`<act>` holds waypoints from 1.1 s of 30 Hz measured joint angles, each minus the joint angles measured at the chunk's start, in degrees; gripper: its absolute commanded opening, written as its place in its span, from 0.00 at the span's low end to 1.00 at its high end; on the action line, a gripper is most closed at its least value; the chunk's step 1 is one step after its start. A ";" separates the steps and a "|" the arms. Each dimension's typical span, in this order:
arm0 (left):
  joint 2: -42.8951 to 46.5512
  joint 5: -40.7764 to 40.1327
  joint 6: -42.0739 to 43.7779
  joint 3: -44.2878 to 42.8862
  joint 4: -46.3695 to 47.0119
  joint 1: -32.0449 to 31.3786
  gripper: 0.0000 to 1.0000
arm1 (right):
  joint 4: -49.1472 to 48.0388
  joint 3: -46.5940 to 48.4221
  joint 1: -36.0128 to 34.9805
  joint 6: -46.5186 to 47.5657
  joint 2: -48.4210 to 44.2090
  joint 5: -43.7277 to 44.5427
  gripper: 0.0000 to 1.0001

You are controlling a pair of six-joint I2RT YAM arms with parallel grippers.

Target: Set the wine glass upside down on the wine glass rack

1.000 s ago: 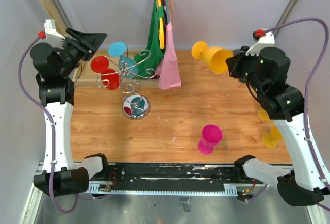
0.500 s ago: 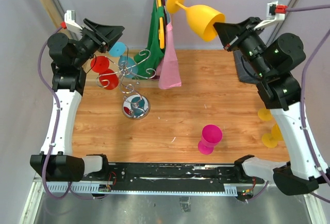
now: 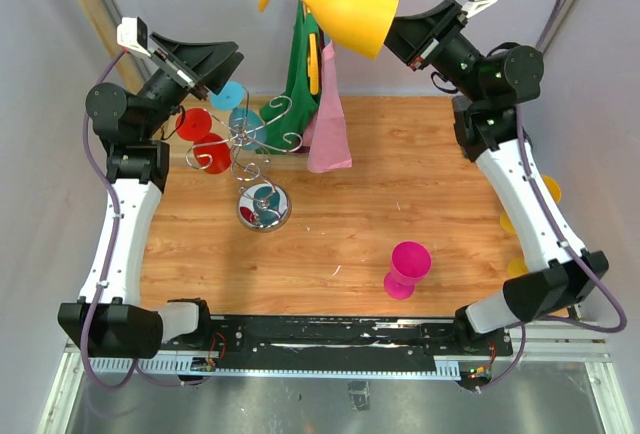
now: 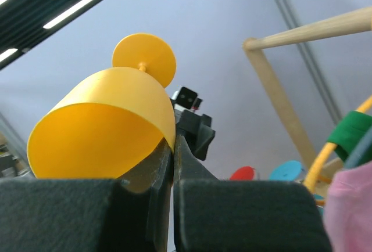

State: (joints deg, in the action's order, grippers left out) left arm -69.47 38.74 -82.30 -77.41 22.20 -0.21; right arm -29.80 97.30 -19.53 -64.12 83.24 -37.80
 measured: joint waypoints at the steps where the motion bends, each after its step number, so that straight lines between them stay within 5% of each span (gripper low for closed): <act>1: -0.02 0.07 -1.20 0.26 1.11 0.00 0.63 | -2.73 0.04 0.00 -2.34 0.92 -1.03 0.01; 7: -0.02 0.09 -9.62 0.61 9.60 -0.63 0.63 | -21.27 3.85 0.00 -18.80 9.79 -5.99 0.01; 15: -1.20 -0.85 -21.75 0.59 22.64 -4.61 0.63 | -34.40 8.20 -0.02 -31.39 17.00 -9.25 0.01; 33: -5.49 -2.67 -36.41 -3.23 36.13 -10.10 0.56 | -42.99 10.82 -3.91 -37.05 21.40 -12.81 0.01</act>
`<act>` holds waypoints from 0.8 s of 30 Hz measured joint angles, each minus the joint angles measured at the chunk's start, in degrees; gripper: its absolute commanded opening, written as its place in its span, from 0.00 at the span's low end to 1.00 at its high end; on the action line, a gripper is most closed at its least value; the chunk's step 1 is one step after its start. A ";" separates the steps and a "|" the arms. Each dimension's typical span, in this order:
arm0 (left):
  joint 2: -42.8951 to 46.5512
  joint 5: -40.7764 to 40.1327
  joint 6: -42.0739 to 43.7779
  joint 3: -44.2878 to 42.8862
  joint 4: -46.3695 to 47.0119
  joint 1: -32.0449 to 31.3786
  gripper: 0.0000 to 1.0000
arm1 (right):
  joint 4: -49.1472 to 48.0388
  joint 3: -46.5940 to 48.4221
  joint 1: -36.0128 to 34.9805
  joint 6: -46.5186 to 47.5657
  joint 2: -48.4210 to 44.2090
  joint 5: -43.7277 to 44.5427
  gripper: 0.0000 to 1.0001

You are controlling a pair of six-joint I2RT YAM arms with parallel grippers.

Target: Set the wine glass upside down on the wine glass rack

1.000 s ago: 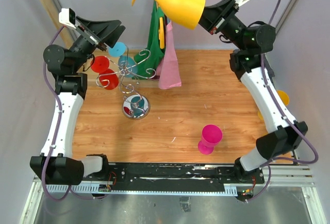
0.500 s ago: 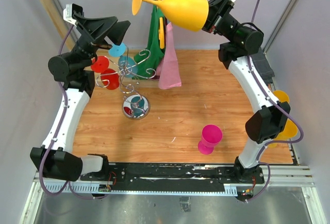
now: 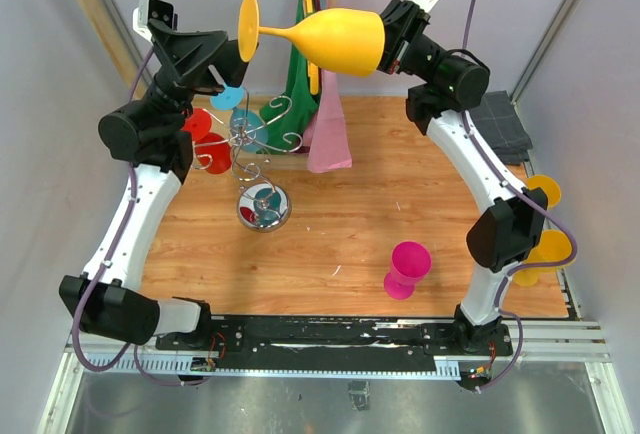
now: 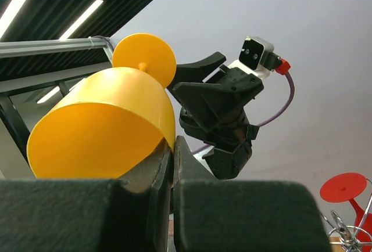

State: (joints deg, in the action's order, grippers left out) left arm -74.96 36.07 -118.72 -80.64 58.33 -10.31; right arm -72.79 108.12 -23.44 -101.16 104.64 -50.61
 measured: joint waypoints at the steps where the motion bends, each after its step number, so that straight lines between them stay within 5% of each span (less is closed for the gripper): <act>1: 0.00 0.00 -0.07 -0.11 0.24 -0.37 0.56 | -0.04 0.00 -0.11 0.00 0.20 -0.11 0.01; 3: 0.02 0.02 -0.07 -0.11 0.48 -1.14 0.52 | -0.15 0.00 -0.37 0.00 0.66 -0.28 0.01; 13: 0.07 0.57 -0.11 -0.15 0.44 -2.34 0.01 | -0.33 0.00 -1.05 0.02 2.23 -0.35 0.01; 16: 0.11 1.07 -0.13 -0.61 0.48 -3.02 0.00 | -0.28 0.00 -1.31 0.00 2.54 -0.35 0.02; 24: 0.09 2.14 0.15 -3.89 -1.44 -3.04 0.00 | -0.42 -0.98 -1.51 0.07 2.49 -0.37 0.36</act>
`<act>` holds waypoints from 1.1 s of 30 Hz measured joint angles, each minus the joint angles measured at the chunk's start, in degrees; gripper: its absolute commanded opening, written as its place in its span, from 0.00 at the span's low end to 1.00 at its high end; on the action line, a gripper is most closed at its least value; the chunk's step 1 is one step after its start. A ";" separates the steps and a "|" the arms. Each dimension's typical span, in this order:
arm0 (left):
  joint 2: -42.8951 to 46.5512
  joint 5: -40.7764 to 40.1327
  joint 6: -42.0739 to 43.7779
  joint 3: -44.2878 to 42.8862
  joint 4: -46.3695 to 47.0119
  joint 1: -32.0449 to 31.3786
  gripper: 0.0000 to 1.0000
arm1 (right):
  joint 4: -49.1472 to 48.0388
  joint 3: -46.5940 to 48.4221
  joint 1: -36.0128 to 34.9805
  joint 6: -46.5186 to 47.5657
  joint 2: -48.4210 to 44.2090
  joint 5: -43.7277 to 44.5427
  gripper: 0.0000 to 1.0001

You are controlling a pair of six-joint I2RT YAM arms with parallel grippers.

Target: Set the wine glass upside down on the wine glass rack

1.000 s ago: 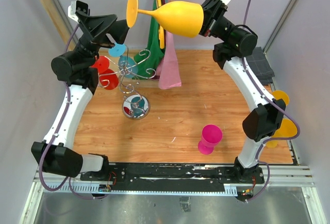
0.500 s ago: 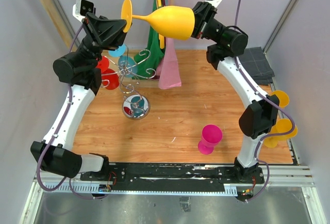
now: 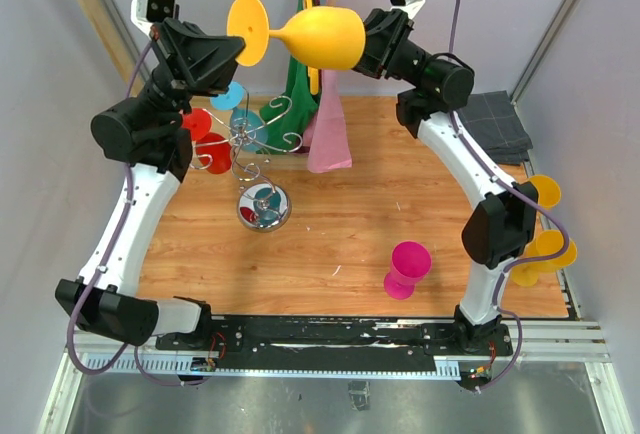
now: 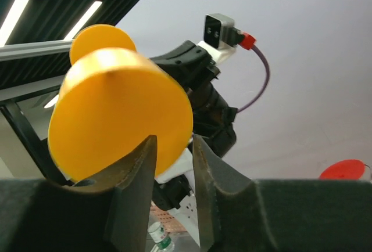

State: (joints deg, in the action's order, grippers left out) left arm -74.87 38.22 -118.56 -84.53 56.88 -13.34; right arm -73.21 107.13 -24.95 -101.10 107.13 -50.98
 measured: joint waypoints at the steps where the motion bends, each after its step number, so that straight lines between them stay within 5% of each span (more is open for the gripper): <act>1: 0.00 -0.07 0.26 -0.81 -0.31 0.07 0.00 | -0.20 -0.48 0.07 -0.07 -0.09 0.00 0.38; 16: 0.90 -0.61 8.11 -7.28 -11.72 7.26 0.00 | -8.83 -14.19 7.30 -3.89 -5.60 0.07 0.48; 33: 4.11 -7.85 40.33 -13.27 -52.17 9.42 0.00 | -11.02 -22.97 14.27 -4.04 -15.34 -1.53 0.47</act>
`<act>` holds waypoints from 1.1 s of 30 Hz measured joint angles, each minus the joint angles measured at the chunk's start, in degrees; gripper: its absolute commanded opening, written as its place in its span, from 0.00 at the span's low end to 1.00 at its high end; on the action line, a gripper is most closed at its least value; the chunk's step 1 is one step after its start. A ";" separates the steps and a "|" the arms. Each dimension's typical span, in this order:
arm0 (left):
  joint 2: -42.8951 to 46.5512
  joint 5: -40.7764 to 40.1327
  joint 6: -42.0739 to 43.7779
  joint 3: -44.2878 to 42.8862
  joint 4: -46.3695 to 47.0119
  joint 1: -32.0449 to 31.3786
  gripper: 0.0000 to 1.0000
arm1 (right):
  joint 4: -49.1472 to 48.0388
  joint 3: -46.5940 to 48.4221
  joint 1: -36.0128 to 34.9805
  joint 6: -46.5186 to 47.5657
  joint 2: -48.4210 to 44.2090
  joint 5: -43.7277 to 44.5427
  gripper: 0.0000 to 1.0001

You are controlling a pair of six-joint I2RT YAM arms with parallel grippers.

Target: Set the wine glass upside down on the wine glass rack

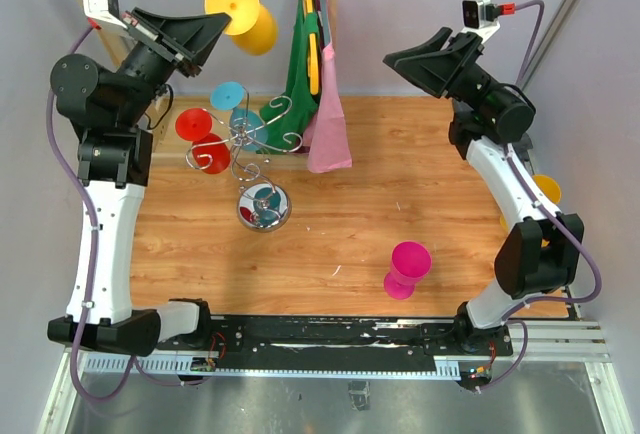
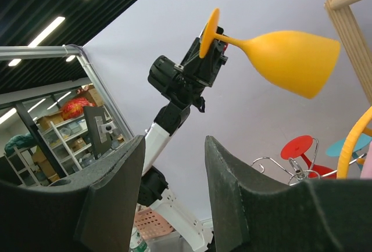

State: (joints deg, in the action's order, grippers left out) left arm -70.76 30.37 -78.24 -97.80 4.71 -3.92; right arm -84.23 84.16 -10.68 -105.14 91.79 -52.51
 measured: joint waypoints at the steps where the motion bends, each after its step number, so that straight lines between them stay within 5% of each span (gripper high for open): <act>1: -0.02 -0.68 1.18 0.17 -1.75 0.00 0.00 | 0.00 -0.24 0.11 0.00 -0.11 -0.02 0.47; 16: -4.79 -5.51 11.54 2.91 -13.84 0.00 0.00 | 0.02 -4.24 1.20 0.92 -1.73 -0.90 0.47; 33: -9.60 -4.79 11.96 5.03 -10.51 0.00 0.00 | 0.00 -5.33 1.22 1.88 -2.12 -1.38 0.46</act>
State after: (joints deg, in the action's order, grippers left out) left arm -80.36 25.58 -66.28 -92.77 -5.80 -3.92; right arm -84.23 78.83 -9.45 -103.26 89.67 -53.89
